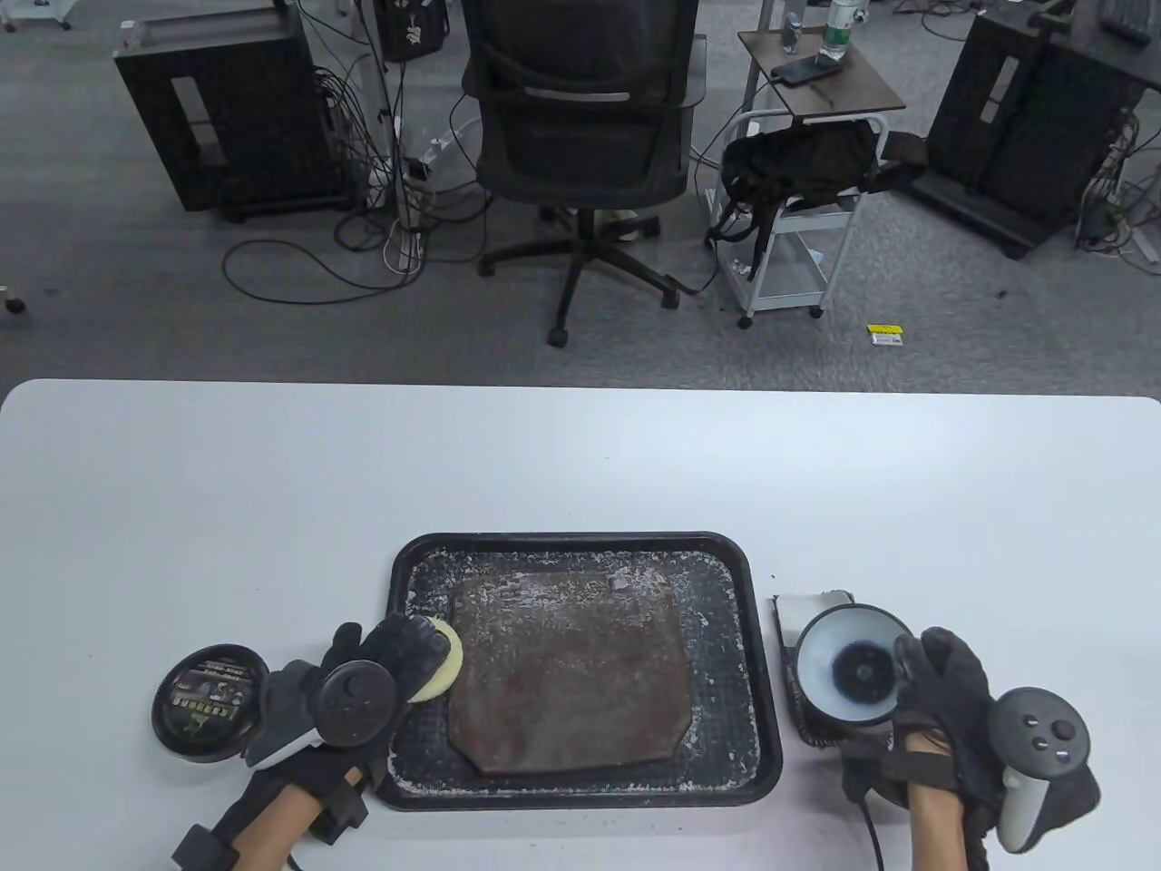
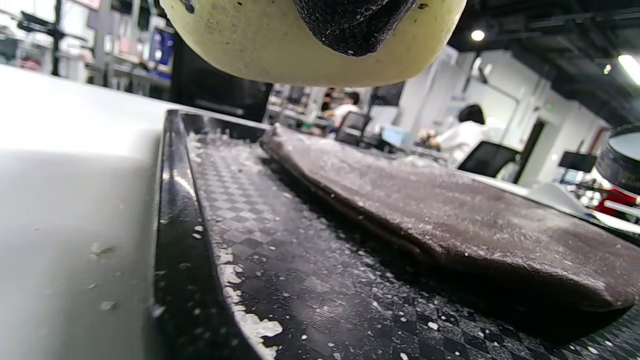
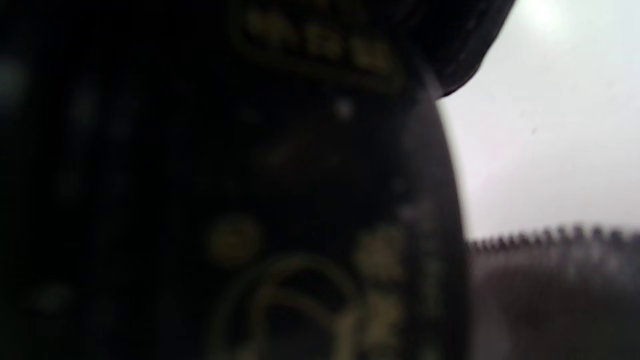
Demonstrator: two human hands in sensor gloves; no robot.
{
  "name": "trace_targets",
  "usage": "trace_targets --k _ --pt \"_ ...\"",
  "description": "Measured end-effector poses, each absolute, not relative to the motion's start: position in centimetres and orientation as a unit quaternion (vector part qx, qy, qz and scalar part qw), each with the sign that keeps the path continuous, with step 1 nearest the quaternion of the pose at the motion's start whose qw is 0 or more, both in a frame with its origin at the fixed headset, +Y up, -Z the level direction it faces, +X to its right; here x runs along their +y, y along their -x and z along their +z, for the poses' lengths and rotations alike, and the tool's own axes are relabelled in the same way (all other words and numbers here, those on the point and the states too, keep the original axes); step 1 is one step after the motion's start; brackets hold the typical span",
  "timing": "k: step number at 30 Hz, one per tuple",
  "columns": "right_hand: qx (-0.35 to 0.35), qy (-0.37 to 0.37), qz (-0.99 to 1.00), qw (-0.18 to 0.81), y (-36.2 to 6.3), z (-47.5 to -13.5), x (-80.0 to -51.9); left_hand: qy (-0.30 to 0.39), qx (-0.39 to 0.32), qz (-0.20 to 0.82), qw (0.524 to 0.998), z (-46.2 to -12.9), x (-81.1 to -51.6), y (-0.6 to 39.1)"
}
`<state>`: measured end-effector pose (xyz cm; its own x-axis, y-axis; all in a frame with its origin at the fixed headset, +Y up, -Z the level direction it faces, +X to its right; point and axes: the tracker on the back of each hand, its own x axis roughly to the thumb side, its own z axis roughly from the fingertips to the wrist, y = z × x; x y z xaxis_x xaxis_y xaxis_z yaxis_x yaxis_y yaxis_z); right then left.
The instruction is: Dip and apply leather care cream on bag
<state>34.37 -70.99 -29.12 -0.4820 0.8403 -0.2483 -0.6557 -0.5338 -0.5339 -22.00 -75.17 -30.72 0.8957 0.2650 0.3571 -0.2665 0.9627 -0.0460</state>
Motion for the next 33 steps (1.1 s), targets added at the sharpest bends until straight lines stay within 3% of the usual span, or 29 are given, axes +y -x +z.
trace_targets --k 12,24,33 --pt "-0.153 0.182 0.847 0.475 -29.8 -29.6 -71.3 -0.02 -0.203 0.135 0.97 -30.4 -75.1 20.6" --pt "-0.175 0.125 0.874 0.435 -24.9 -30.6 -70.9 -0.036 -0.209 0.161 0.964 -30.5 -75.1 20.5" --pt "-0.144 0.05 0.861 0.486 -18.1 -31.6 -70.4 -0.12 -0.237 0.232 0.936 -29.5 -73.4 19.4"
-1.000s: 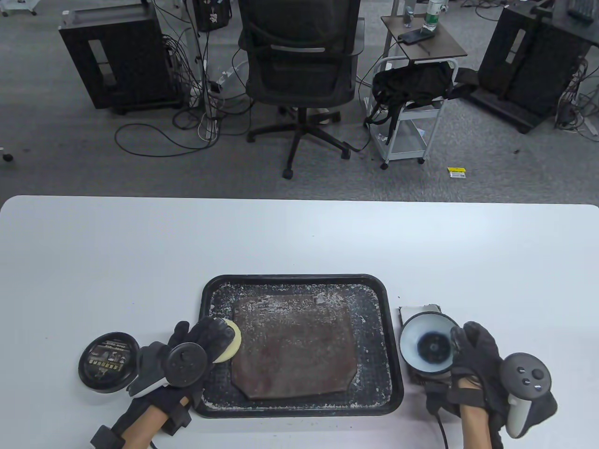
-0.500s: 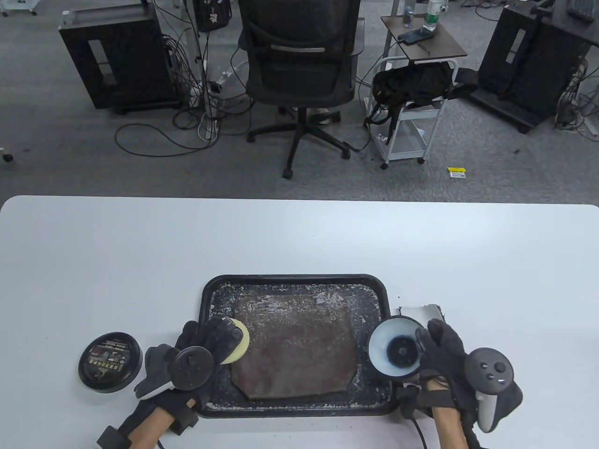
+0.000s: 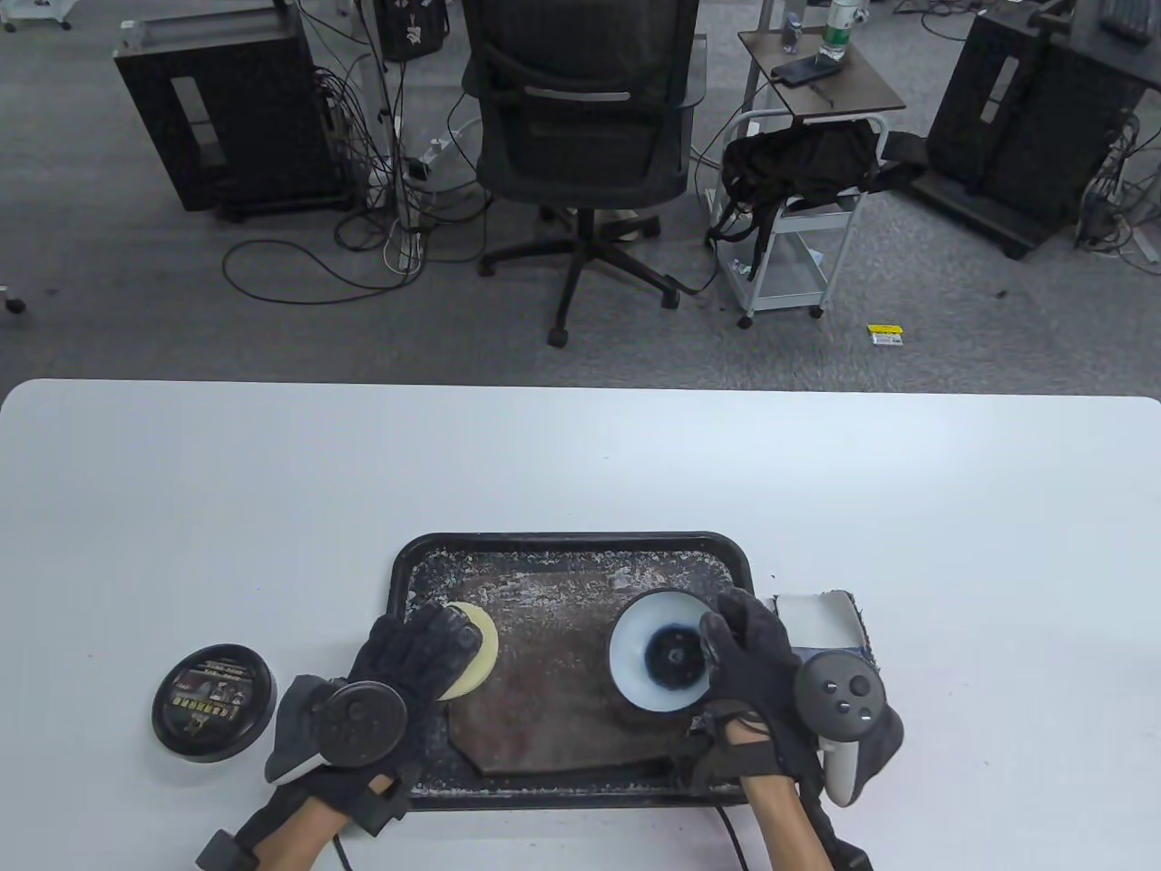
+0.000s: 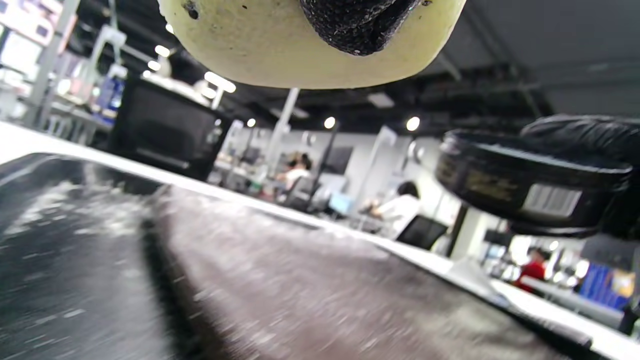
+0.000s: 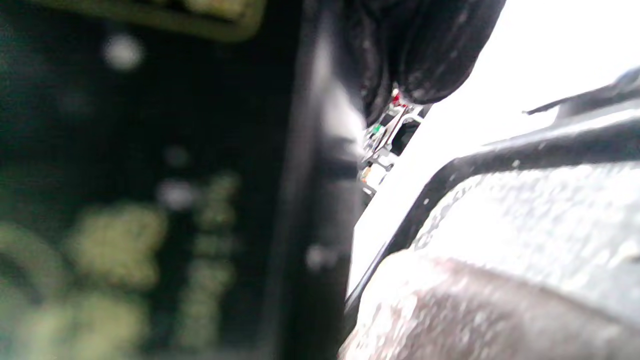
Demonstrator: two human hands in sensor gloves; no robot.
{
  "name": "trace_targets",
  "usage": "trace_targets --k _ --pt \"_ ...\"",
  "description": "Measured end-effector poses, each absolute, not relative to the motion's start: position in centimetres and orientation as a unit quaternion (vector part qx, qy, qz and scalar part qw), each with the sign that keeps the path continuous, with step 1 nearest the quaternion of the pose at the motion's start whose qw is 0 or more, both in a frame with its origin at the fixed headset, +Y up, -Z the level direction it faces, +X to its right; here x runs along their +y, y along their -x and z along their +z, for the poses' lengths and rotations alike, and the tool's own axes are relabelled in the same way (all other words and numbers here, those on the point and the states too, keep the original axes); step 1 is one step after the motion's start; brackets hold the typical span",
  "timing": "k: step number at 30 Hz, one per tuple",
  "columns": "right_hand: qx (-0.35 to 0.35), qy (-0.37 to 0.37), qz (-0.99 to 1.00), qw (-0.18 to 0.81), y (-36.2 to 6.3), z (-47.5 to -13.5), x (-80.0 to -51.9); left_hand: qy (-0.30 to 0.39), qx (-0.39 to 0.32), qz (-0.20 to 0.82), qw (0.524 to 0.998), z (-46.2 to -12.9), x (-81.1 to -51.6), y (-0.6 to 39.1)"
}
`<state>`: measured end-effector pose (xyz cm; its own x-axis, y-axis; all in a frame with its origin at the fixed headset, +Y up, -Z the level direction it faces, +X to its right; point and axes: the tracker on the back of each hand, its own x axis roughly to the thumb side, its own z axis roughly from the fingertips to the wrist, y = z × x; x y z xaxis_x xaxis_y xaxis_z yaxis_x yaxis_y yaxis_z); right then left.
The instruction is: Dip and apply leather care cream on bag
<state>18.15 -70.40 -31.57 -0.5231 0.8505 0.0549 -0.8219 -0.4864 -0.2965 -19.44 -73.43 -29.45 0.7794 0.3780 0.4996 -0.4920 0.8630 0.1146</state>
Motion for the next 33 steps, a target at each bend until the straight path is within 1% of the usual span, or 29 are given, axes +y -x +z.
trace_targets --k 3,6,10,14,18,20,26,29,33 --pt "-0.133 0.029 0.866 0.481 -16.4 -31.8 -70.6 -0.144 -0.257 0.253 0.921 -28.8 -72.8 18.4" --pt "-0.123 0.009 0.872 0.474 -14.8 -31.8 -71.2 -0.151 -0.275 0.257 0.914 -28.3 -72.4 17.2" --pt "-0.094 -0.024 0.882 0.461 -12.8 -31.6 -72.6 -0.14 -0.3 0.247 0.911 -27.7 -72.3 15.3" --pt "-0.07 -0.047 0.882 0.464 -11.4 -31.2 -73.2 -0.122 -0.321 0.23 0.911 -27.3 -72.4 13.5" --pt "-0.069 -0.053 0.876 0.474 -10.8 -30.8 -73.2 -0.117 -0.33 0.194 0.916 -27.1 -72.7 12.5" --pt "-0.069 -0.052 0.881 0.465 -10.8 -30.7 -73.4 -0.111 -0.337 0.191 0.915 -27.0 -72.9 12.2" --pt "-0.05 -0.05 0.867 0.493 -10.1 -30.3 -74.1 -0.098 -0.359 0.165 0.913 -26.7 -73.5 10.8" --pt "-0.051 -0.048 0.865 0.497 -10.2 -30.2 -74.2 -0.094 -0.359 0.173 0.912 -26.8 -73.5 10.7" --pt "-0.06 -0.05 0.869 0.489 -10.0 -30.0 -74.1 -0.067 -0.355 0.18 0.915 -27.0 -73.8 10.5"
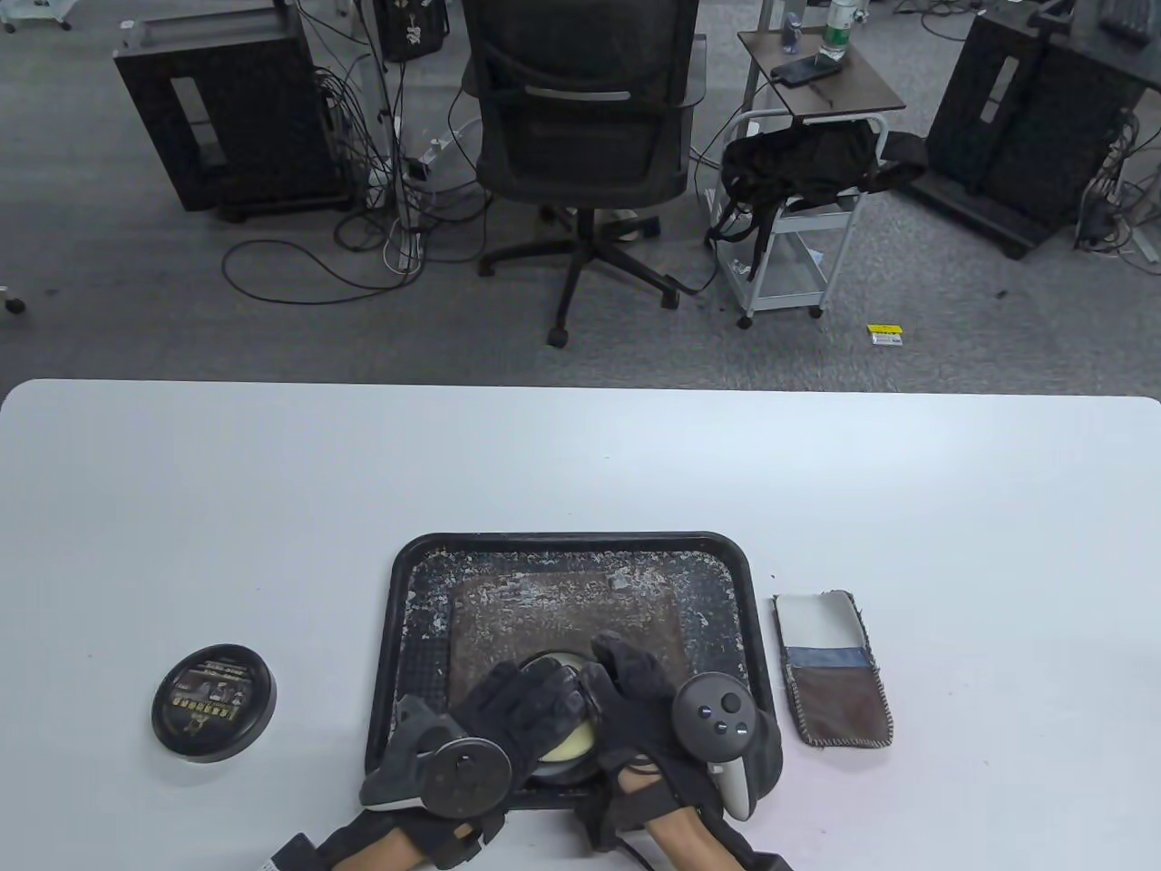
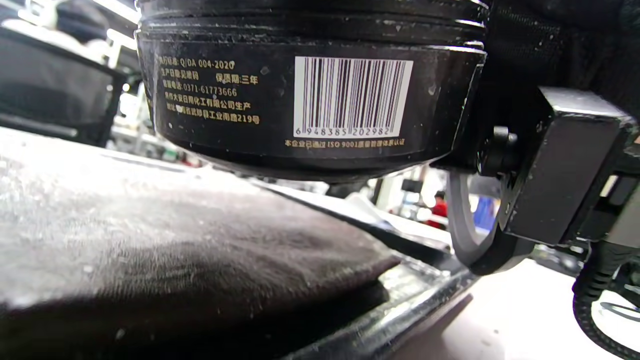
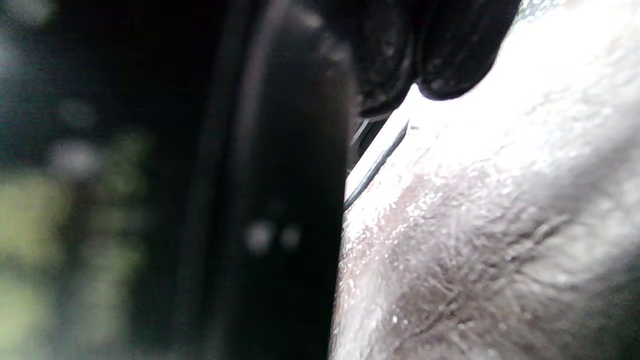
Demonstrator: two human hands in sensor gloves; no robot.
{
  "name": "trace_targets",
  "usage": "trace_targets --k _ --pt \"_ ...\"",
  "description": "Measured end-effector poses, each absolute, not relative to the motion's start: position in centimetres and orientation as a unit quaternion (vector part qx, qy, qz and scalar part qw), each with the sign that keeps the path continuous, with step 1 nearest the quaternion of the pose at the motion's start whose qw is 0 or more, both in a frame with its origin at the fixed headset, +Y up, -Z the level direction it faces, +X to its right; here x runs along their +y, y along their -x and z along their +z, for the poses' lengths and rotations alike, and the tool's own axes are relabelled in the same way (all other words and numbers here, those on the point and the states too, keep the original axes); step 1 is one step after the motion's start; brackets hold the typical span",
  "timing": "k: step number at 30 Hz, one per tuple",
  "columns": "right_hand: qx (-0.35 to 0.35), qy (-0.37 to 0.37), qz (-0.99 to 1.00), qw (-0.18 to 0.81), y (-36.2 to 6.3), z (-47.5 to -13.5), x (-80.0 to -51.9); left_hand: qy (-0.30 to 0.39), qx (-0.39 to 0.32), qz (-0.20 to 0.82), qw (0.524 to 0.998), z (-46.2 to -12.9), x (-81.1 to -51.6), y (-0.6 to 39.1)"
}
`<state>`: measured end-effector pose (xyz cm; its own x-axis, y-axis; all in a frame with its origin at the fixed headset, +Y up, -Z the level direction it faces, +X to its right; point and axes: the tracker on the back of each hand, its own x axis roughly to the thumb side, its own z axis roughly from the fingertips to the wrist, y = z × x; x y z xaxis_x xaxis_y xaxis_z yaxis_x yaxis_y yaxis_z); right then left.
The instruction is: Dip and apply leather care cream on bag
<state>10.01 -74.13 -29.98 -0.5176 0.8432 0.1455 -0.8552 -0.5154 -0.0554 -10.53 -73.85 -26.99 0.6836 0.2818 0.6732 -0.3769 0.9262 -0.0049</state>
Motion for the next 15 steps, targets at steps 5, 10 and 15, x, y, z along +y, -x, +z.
trace_targets --k 5,10,15 --pt "-0.055 -0.051 0.876 0.476 -9.66 -29.93 -74.27 -0.037 -0.326 0.152 0.932 -26.98 -74.1 9.91" --pt "-0.061 -0.058 0.885 0.459 -9.39 -29.94 -74.17 -0.04 -0.32 0.153 0.934 -27.23 -74.38 9.77" --pt "-0.074 -0.067 0.885 0.454 -9.42 -30.11 -74.06 -0.03 -0.349 0.184 0.918 -27.72 -74.61 10.16"
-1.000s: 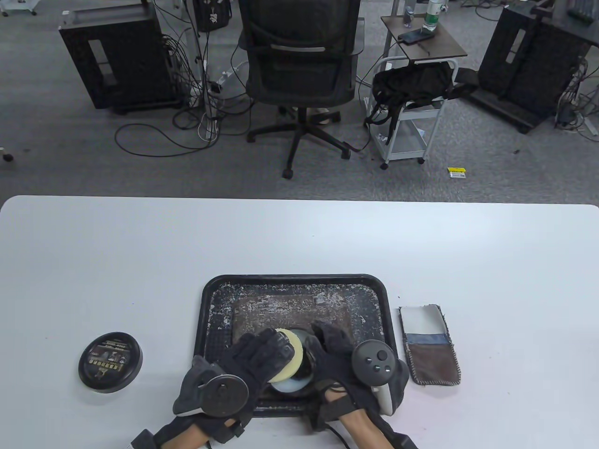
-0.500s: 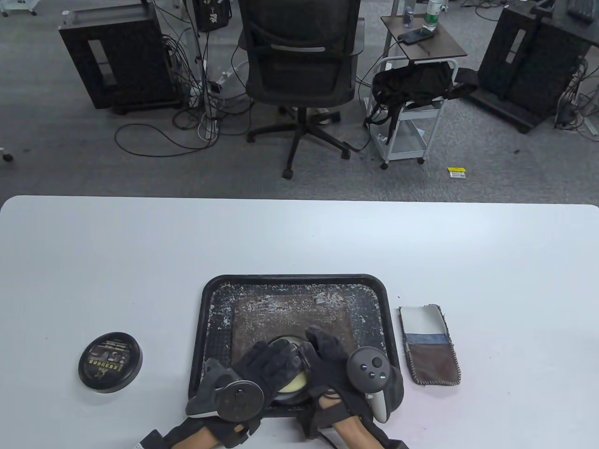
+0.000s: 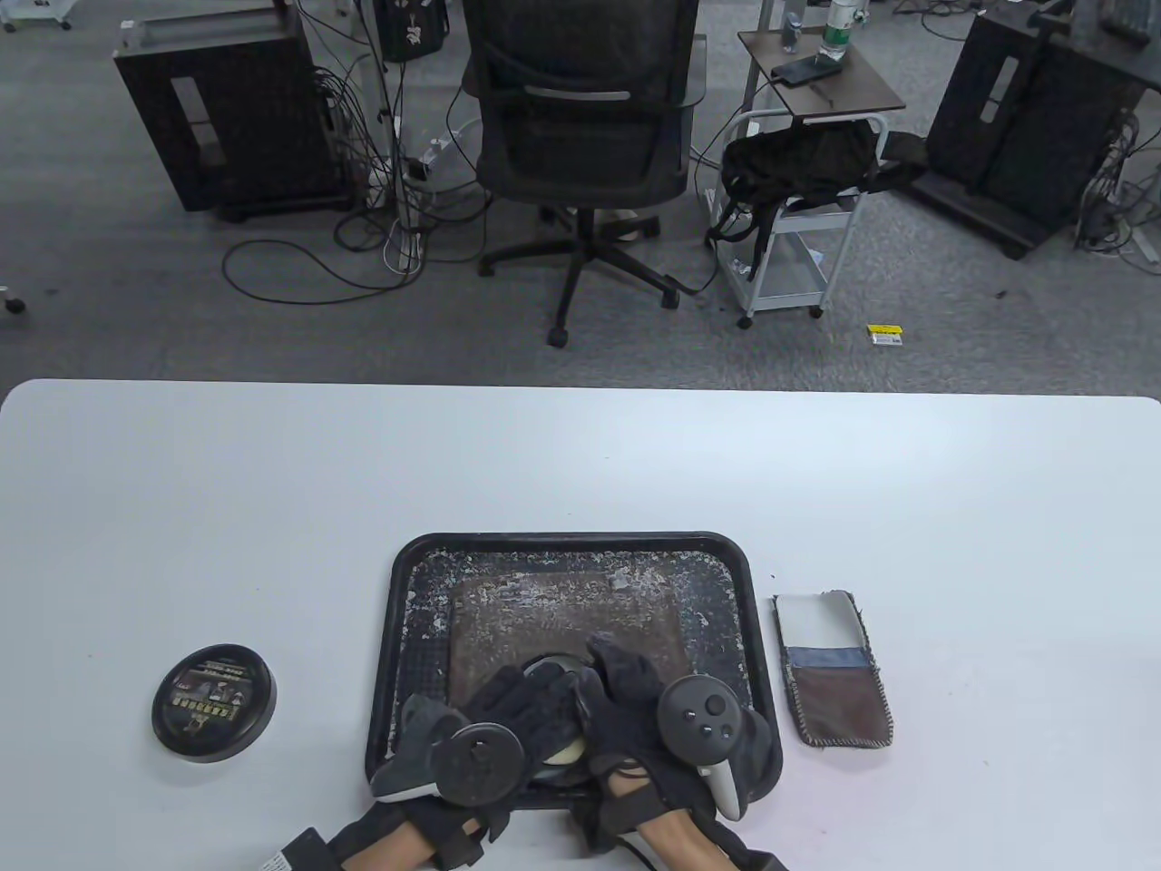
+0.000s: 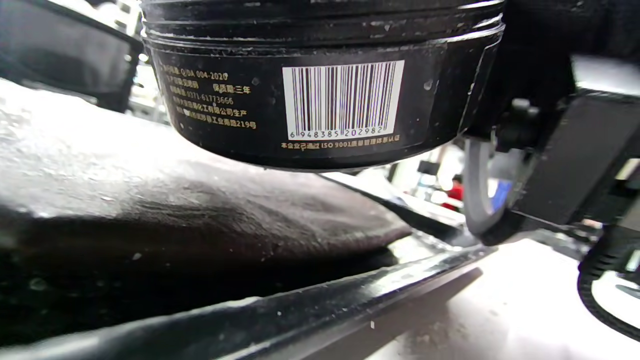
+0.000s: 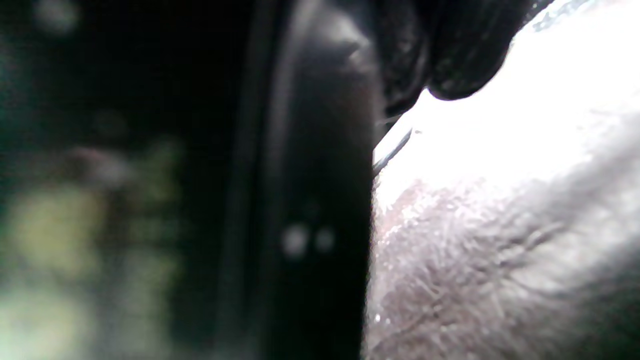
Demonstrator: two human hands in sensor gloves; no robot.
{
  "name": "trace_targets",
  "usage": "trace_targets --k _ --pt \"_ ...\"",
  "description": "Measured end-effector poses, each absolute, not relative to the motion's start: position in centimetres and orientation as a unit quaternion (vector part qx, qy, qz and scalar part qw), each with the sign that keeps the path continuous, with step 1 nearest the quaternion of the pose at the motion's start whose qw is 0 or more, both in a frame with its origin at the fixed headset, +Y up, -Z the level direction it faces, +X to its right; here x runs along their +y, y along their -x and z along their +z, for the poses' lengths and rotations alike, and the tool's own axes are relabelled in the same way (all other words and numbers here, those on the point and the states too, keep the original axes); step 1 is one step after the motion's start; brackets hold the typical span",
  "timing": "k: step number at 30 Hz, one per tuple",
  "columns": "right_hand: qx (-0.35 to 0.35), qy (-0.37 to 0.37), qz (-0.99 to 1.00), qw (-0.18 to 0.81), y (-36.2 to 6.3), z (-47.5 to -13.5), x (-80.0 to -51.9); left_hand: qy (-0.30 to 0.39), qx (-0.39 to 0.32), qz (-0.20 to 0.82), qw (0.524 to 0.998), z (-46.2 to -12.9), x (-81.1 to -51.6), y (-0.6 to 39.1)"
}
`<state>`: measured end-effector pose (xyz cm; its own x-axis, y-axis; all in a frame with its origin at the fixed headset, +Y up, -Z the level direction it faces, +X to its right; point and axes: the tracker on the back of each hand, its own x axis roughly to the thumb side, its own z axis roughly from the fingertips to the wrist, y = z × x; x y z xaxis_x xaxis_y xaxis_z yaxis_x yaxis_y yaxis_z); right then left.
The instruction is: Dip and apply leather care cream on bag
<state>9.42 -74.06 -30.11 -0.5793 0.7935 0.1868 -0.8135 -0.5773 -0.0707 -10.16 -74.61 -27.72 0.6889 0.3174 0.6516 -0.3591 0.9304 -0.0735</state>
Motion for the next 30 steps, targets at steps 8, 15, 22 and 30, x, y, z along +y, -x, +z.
trace_targets --k 8,15,22,30 --pt "-0.048 -0.051 0.878 0.474 -9.6 -30.4 -74.6 -0.048 -0.365 0.16 0.916 -27.4 -74.4 9.8" --pt "-0.043 -0.06 0.896 0.439 -8.8 -30.0 -74.6 -0.062 -0.275 0.054 0.958 -27.1 -74.6 8.7" --pt "-0.052 -0.064 0.891 0.446 -8.7 -29.9 -74.5 -0.042 -0.305 0.157 0.938 -28.3 -74.6 10.1" --pt "-0.05 -0.063 0.883 0.462 -9.4 -30.2 -74.7 -0.025 -0.382 0.193 0.903 -28.0 -74.7 10.3"
